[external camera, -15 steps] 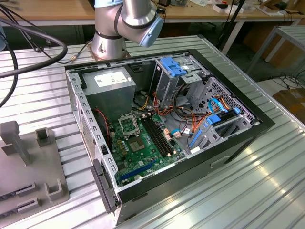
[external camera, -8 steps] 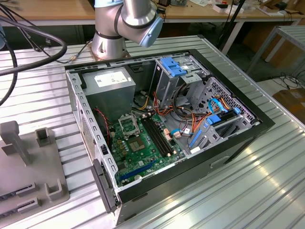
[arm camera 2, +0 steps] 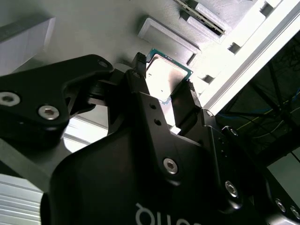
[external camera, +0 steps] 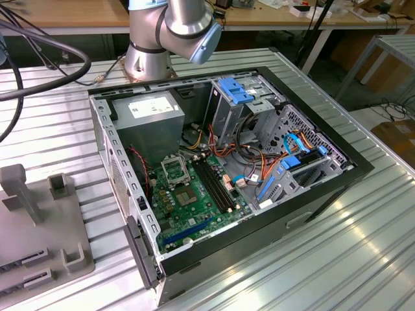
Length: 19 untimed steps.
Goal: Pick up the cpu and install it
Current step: 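Pick up the cpu and move it towards the insertion slot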
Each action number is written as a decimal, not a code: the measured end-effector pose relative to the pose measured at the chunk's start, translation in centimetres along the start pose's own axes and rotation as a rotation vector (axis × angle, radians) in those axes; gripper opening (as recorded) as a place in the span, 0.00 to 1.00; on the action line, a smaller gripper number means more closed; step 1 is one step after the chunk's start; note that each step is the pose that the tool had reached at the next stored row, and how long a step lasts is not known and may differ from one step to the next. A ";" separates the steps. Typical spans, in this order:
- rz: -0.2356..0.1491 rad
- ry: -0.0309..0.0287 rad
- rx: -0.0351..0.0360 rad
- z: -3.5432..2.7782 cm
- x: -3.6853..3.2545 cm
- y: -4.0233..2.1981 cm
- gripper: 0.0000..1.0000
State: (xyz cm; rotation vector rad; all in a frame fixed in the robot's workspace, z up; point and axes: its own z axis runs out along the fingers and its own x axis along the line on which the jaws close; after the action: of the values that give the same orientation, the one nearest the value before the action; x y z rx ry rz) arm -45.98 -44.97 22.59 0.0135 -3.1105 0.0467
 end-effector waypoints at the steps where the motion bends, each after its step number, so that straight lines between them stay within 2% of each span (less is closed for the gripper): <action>1: 0.000 0.0000 0.0000 -0.02 0.00 0.00 0.47; 19: 0.000 -0.0001 -0.0001 -0.74 0.02 -0.02 0.47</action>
State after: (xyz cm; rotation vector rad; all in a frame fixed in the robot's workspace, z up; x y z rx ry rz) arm -45.98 -44.97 23.33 0.0135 -3.1106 0.0466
